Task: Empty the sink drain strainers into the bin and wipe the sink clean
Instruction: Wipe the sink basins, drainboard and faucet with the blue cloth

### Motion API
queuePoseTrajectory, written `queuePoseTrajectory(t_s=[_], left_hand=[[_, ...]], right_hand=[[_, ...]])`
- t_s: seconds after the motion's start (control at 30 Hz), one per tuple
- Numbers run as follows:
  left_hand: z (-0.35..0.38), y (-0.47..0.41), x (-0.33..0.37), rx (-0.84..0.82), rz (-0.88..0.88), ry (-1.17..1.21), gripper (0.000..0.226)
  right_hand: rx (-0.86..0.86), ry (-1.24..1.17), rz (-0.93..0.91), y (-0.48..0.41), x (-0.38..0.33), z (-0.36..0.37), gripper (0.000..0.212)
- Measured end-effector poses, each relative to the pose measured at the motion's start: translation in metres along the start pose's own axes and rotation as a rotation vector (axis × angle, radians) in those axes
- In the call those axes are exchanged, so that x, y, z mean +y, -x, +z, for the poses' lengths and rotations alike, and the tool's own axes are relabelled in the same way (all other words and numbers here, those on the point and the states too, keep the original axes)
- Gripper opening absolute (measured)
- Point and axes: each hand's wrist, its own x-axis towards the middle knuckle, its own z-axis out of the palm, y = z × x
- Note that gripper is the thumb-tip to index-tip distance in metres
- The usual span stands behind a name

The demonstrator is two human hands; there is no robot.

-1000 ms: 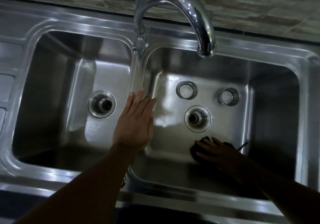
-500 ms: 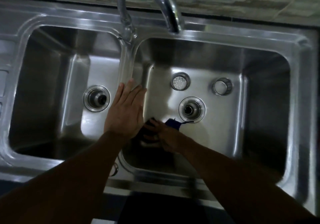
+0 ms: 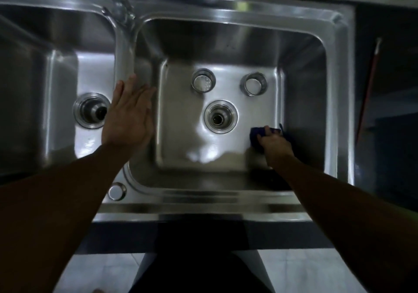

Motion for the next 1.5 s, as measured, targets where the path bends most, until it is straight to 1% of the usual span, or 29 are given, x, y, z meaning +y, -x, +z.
queuePoseTrajectory(t_s=[0.07,0.13,0.17,0.2,0.3,0.33,0.4,0.47,0.5,0.53,0.57,0.6,0.63,0.7,0.73,0.77,0.83,0.87,0.9,0.93,1.0,1.07,1.13,1.2,1.3,1.4,1.5], left_hand=[[-0.001,0.000,-0.001,-0.023,0.002,-0.006,0.045],[-0.002,0.000,-0.002,-0.037,0.004,-0.013,0.044],[-0.003,0.000,-0.002,-0.043,0.007,-0.018,0.043],[-0.004,0.000,-0.001,-0.052,0.009,-0.022,0.042],[-0.004,0.001,-0.001,-0.072,0.009,-0.032,0.042],[-0.004,0.001,-0.001,-0.070,0.011,-0.029,0.041],[-0.004,0.002,-0.003,-0.062,0.019,-0.017,0.041],[-0.003,0.003,-0.004,-0.056,0.025,-0.011,0.041],[-0.002,0.003,-0.004,-0.051,0.026,-0.013,0.041],[-0.002,0.003,-0.004,-0.048,0.024,-0.012,0.042],[-0.002,0.004,-0.004,-0.047,0.018,-0.008,0.042],[-0.003,0.005,-0.002,-0.051,0.011,-0.010,0.043],[-0.004,0.006,0.000,-0.063,0.002,-0.017,0.044],[-0.009,0.006,0.012,-0.130,-0.037,-0.004,0.050],[-0.013,0.008,0.022,-0.200,-0.050,0.048,0.056],[-0.016,0.011,0.035,-0.289,-0.020,0.129,0.062],[-0.021,0.021,0.068,-0.476,0.152,0.332,0.072],[-0.022,0.026,0.087,-0.534,0.235,0.419,0.075],[-0.022,0.028,0.105,-0.540,0.295,0.476,0.075],[-0.022,0.027,0.122,-0.516,0.334,0.509,0.070],[-0.024,0.022,0.151,-0.484,0.383,0.527,0.046],[-0.028,0.017,0.172,-0.491,0.394,0.506,0.028],[-0.032,0.015,0.189,-0.545,0.390,0.524,0.023],[-0.037,0.015,0.207,-0.645,0.404,0.540,0.020],[-0.044,0.015,0.239,-0.754,0.425,0.493,0.014],[-0.047,0.013,0.268,-0.763,0.458,0.455,0.009],[-0.053,0.008,0.295,-0.745,0.543,0.443,0.008]], right_hand=[[-0.012,-0.027,0.049,0.004,-0.008,0.005,0.061],[-0.012,0.014,0.030,0.015,-0.017,0.014,0.047],[-0.012,-0.001,0.014,0.021,-0.020,0.016,0.044],[-0.024,-0.057,0.010,0.025,-0.022,0.015,0.043],[-0.079,-0.326,0.007,0.034,-0.029,0.000,0.042],[-0.100,-0.360,-0.018,0.036,-0.037,-0.004,0.040],[-0.106,-0.351,-0.081,0.043,-0.060,-0.009,0.041],[-0.091,-0.363,-0.110,0.050,-0.083,-0.013,0.047],[-0.097,-0.407,-0.117,0.055,-0.090,-0.017,0.053],[-0.101,-0.480,-0.130,0.059,-0.094,-0.020,0.054],[-0.103,-0.573,-0.146,0.065,-0.095,-0.024,0.046],[-0.092,-0.675,-0.173,0.073,-0.095,-0.027,0.034],[-0.060,-0.771,-0.198,0.081,-0.093,-0.030,0.027],[0.038,-0.977,-0.207,0.100,-0.090,-0.036,0.025],[0.090,-1.077,-0.199,0.111,-0.087,-0.039,0.023],[0.151,-1.159,-0.190,0.120,-0.083,-0.040,0.023],[0.241,-1.302,-0.175,0.136,-0.072,-0.042,0.026],[0.255,-1.367,-0.167,0.145,-0.066,-0.043,0.026],[0.254,-1.409,-0.172,0.152,-0.058,-0.044,0.030],[0.244,-1.438,-0.184,0.160,-0.051,-0.044,0.039],[0.221,-1.436,-0.210,0.175,-0.036,-0.044,0.061],[0.228,-1.388,-0.227,0.188,-0.020,-0.040,0.067],[0.240,-1.337,-0.238,0.200,-0.003,-0.035,0.064],[0.230,-1.272,-0.253,0.211,0.016,-0.026,0.058],[0.218,-1.219,-0.263,0.230,0.042,-0.011,0.052],[0.286,-1.228,-0.259,0.247,0.070,0.004,0.052],[0.378,-1.074,-0.306,0.261,0.098,0.018,0.050]])
